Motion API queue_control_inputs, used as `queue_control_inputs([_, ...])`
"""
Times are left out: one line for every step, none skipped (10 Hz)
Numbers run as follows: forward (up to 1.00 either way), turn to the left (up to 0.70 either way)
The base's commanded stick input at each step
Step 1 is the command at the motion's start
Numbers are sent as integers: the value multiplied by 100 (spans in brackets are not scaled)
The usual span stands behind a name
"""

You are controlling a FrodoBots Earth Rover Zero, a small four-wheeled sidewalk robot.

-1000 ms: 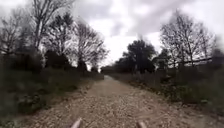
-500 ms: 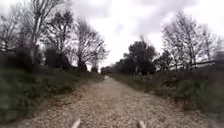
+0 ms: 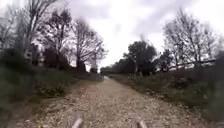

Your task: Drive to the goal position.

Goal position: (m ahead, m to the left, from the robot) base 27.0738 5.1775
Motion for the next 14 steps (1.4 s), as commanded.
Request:
queue_control_inputs([70, 0])
queue_control_inputs([70, 0])
queue_control_inputs([70, 0])
queue_control_inputs([70, 0])
queue_control_inputs([70, 0])
queue_control_inputs([70, 0])
queue_control_inputs([70, 0])
queue_control_inputs([70, 0])
queue_control_inputs([70, 0])
queue_control_inputs([70, 0])
queue_control_inputs([70, 0])
queue_control_inputs([70, 0])
queue_control_inputs([70, 0])
queue_control_inputs([70, 0])
